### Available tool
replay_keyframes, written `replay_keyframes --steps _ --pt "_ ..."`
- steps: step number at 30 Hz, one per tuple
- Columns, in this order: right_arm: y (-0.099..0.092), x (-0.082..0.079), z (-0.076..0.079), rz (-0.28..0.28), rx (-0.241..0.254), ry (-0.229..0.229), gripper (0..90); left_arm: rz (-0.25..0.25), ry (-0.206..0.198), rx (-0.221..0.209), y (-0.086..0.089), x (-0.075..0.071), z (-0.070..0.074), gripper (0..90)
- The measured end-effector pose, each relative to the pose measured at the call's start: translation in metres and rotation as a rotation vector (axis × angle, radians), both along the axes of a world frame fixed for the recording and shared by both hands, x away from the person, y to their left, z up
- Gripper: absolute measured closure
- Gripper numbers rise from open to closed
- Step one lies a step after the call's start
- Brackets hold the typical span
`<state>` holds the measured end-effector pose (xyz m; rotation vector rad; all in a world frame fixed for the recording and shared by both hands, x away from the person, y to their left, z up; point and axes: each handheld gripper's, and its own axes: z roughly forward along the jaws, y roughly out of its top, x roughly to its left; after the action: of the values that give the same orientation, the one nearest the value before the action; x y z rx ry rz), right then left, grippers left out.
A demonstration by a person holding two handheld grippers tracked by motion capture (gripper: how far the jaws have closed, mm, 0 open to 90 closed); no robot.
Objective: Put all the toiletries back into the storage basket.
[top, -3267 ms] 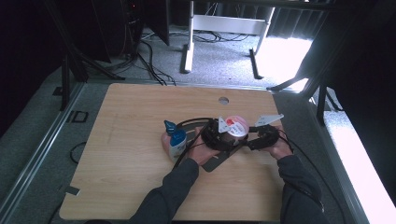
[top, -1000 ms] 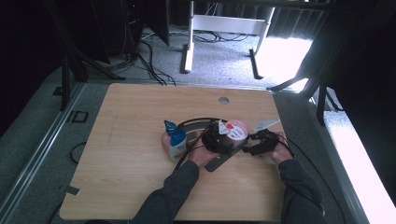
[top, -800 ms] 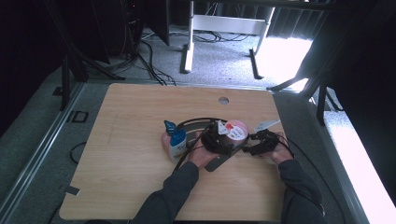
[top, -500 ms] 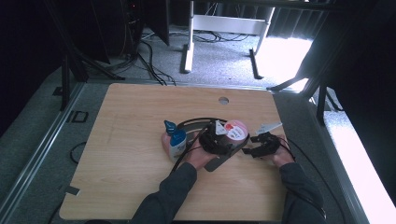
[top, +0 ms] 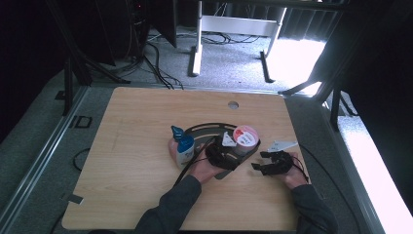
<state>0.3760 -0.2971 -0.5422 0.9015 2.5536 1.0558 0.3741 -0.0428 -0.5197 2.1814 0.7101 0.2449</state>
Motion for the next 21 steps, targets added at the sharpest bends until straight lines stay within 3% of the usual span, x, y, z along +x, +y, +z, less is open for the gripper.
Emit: replay_keyframes --steps 11,16,21 --pt "-0.001 -0.026 -0.009 -0.036 -0.039 -0.009 32.9 -0.024 0.0 -0.005 0.007 -0.012 0.007 26.7" --pt "-0.001 -0.034 -0.01 -0.033 -0.027 -0.01 31.9 -0.029 -0.022 -0.026 0.015 -0.02 0.009 34.3" --pt "-0.001 -0.038 -0.011 -0.041 -0.018 -0.011 30.8 -0.037 0.006 -0.039 0.022 -0.024 0.009 38.0"
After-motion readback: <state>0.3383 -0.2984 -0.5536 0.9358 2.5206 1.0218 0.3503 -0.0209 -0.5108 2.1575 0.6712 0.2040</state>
